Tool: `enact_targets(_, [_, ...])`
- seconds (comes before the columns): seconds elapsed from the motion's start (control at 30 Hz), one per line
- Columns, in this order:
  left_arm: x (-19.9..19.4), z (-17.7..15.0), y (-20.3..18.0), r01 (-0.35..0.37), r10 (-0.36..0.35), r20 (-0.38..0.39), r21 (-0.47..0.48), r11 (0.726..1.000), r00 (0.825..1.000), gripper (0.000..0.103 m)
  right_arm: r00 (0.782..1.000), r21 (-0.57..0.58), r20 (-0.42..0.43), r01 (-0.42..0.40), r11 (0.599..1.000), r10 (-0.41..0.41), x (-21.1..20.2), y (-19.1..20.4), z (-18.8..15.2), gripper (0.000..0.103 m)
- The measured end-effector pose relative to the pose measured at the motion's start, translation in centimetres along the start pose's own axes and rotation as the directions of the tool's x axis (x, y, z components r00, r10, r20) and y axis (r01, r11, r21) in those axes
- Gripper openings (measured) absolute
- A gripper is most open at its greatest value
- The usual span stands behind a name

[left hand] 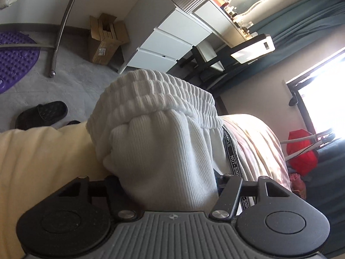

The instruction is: Fold clothes

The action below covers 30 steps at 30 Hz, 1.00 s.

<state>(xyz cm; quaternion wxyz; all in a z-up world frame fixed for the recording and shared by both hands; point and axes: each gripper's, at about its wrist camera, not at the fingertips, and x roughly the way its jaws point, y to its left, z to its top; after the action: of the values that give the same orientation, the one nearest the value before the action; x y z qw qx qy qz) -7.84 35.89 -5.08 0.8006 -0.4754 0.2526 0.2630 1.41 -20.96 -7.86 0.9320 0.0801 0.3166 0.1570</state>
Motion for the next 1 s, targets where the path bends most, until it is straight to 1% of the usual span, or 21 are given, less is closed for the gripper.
enact_targets(0.03, [0.0,0.1,0.1,-0.004,0.004,0.013,0.008,1.0,1.0,0.045,1.0,-0.02,-0.022,0.013,1.0,-0.013,0.8,0.2,-0.3,0.093])
enact_targets(0.07, [-0.4,0.1,0.1,0.0,-0.001,0.025,0.023,1.0,1.0,0.04,0.999,-0.04,-0.045,0.025,0.999,-0.027,1.6,0.4,-0.7,0.093])
enact_targets(0.1, [-0.8,-0.2,-0.5,0.021,-0.023,0.056,0.039,0.999,0.998,0.029,0.996,-0.049,-0.078,0.036,0.998,-0.04,2.5,0.5,-1.1,0.093])
enact_targets(0.13, [-1.3,-0.4,-1.1,0.041,-0.046,0.086,0.055,0.998,0.995,0.021,0.993,-0.058,-0.106,0.046,0.997,-0.052,3.3,0.6,-1.5,0.093])
enact_targets(0.2, [-3.2,-1.3,-2.9,0.103,-0.121,0.164,0.112,0.988,0.979,0.019,0.993,-0.067,-0.096,0.064,0.996,-0.07,3.8,0.9,-1.8,0.094])
enact_targets(0.23, [-4.3,-1.7,-4.0,0.127,-0.156,0.2,0.149,0.981,0.967,0.018,0.993,-0.072,-0.091,0.072,0.995,-0.079,3.9,1.1,-2.0,0.094])
enact_targets(0.3, [-6.4,-2.8,-6.6,0.169,-0.229,0.266,0.231,0.958,0.936,0.017,0.993,-0.085,-0.079,0.076,0.993,-0.083,3.2,1.3,-1.6,0.093])
enact_targets(0.33, [-7.6,-3.5,-7.9,0.183,-0.266,0.292,0.284,0.941,0.919,0.017,0.996,-0.058,-0.057,0.07,0.996,-0.073,2.5,0.9,-1.3,0.093])
enact_targets(0.4, [-9.3,-5.3,-11.8,0.199,-0.338,0.331,0.389,0.9,0.881,0.016,0.998,0.001,-0.014,0.064,0.998,-0.064,1.2,-0.1,-0.7,0.093])
enact_targets(0.53, [-13.0,-10.1,-18.4,0.248,-0.462,0.344,0.514,0.821,0.817,0.015,0.994,0.096,0.065,0.087,0.992,-0.093,-1.4,-2.6,0.7,0.093])
enact_targets(0.6, [-13.9,-13.3,-21.8,0.276,-0.518,0.335,0.56,0.781,0.787,0.014,0.989,0.139,0.107,0.087,0.987,-0.102,-2.6,-3.9,1.4,0.093])
enact_targets(0.63, [-14.4,-14.8,-23.6,0.288,-0.545,0.329,0.583,0.76,0.771,0.014,0.985,0.159,0.127,0.093,0.983,-0.114,-3.2,-4.6,1.7,0.093])
enact_targets(0.73, [-15.1,-20.8,-28.4,0.296,-0.606,0.304,0.66,0.69,0.735,0.013,0.972,0.211,0.177,0.117,0.97,-0.156,-4.8,-6.8,2.6,0.093])
enact_targets(0.83, [-13.7,-27.9,-32.4,0.301,-0.659,0.229,0.75,0.588,0.716,0.013,0.956,0.299,0.217,0.129,0.946,-0.199,-6.1,-9.8,3.3,0.093])
enact_targets(0.87, [-13.2,-31.1,-33.5,0.299,-0.669,0.198,0.779,0.551,0.716,0.013,0.944,0.35,0.248,0.12,0.929,-0.215,-6.8,-11.1,3.6,0.093])
enact_targets(0.93, [-11.8,-36.8,-34.6,0.288,-0.685,0.129,0.84,0.46,0.717,0.013,0.917,0.426,0.311,0.101,0.899,-0.251,-8.1,-13.5,3.9,0.093])
enact_targets(1.0, [-9.0,-41.7,-34.8,0.28,-0.683,0.051,0.888,0.365,0.728,0.013,0.896,0.48,0.336,0.102,0.871,-0.29,-9.0,-15.7,4.2,0.093])
